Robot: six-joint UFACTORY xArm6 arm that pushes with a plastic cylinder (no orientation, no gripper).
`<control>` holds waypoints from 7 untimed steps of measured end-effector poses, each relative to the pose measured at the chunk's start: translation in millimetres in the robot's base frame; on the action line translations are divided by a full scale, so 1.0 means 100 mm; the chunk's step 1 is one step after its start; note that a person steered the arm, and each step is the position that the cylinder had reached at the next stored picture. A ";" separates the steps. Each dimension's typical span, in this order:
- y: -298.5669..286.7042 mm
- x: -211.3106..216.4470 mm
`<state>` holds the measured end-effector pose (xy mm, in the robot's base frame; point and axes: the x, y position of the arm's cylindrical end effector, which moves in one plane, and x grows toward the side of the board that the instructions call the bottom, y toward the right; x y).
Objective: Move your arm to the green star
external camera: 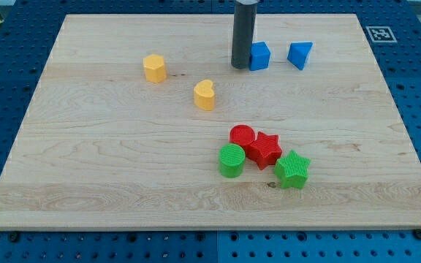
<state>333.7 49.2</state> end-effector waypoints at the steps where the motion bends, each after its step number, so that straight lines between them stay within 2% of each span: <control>1: 0.00 0.00; 4: 0.09 0.00; 6: 0.51 0.81; 7: 0.80 0.93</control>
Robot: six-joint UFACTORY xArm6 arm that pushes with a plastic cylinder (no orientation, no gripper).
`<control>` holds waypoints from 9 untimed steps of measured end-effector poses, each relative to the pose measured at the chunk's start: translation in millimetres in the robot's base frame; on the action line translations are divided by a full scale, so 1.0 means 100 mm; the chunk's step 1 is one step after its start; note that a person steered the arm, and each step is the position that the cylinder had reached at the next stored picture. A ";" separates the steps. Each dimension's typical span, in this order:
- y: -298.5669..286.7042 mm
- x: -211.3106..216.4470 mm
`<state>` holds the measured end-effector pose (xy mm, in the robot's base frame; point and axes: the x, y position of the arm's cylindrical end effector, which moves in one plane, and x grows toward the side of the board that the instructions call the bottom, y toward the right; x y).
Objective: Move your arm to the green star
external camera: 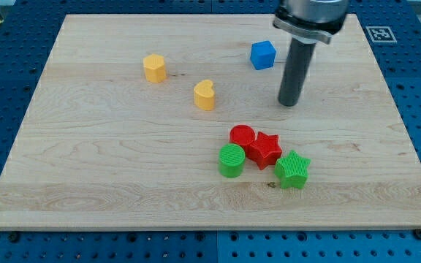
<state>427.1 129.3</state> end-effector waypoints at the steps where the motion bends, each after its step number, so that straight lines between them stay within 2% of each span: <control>1: 0.00 0.02; 2: 0.01 0.09; 3: 0.08 0.55; 5: 0.48 0.89; 6: 0.47 1.43; 7: 0.25 1.90; 8: -0.29 1.88; 9: -0.47 1.84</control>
